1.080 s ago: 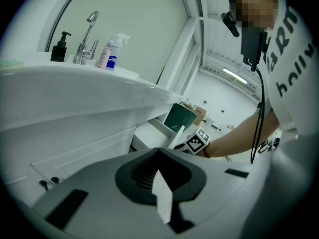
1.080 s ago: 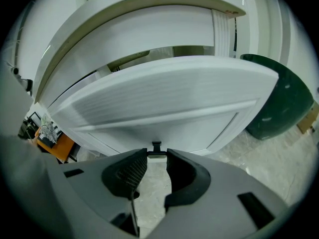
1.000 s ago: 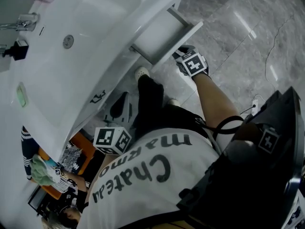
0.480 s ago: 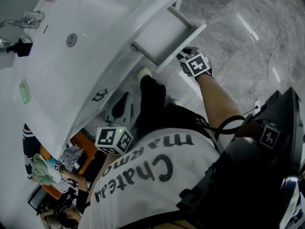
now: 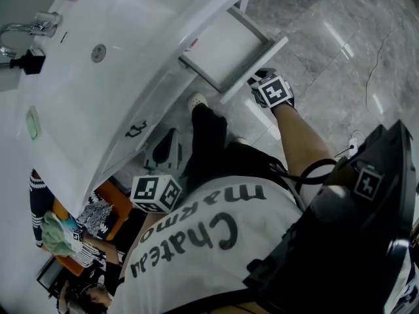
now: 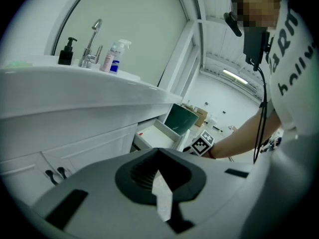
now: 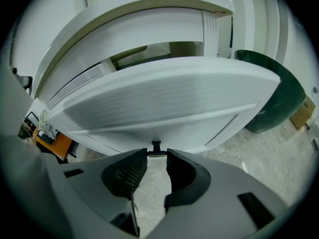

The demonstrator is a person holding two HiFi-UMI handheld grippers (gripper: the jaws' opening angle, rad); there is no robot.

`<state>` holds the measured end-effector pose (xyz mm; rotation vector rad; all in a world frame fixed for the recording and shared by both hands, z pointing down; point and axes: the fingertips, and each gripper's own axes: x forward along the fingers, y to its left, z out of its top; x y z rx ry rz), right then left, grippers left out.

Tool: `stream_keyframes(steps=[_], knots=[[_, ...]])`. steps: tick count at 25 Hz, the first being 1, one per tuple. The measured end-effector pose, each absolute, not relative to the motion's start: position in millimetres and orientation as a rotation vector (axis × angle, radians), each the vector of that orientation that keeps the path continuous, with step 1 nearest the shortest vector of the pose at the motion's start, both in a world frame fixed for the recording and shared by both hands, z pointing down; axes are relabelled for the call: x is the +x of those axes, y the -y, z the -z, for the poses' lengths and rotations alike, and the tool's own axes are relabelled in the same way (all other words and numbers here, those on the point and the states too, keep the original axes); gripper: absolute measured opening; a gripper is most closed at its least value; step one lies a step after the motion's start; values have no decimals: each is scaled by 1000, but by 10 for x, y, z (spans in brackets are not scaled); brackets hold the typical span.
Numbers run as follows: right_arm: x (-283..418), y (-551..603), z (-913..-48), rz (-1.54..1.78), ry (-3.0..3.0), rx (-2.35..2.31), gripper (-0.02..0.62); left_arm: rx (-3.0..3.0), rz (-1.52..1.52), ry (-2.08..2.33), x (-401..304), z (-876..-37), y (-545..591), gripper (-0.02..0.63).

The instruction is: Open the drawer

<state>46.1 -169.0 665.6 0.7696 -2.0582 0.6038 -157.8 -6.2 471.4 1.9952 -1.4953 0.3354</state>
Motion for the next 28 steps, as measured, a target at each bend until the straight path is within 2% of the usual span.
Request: stream_keyframes(steps=[21,22,23,28], knots=[[662,1478,-6709,-623,1976,781,125,2003,-340,1506,-1633,-4689,-100,8],[714,1410,-6744,-618,1944,754,118,2004,-339,1507,-1634,-4691,-108,8],[822,1292,-6808,-616,1894,726,5,2003,-336,1507,-1633,-4694,-118,8],[1325,577,-7032,-751,1803,808,6,2004,-316,1502,-1642,-4679,-127,9]])
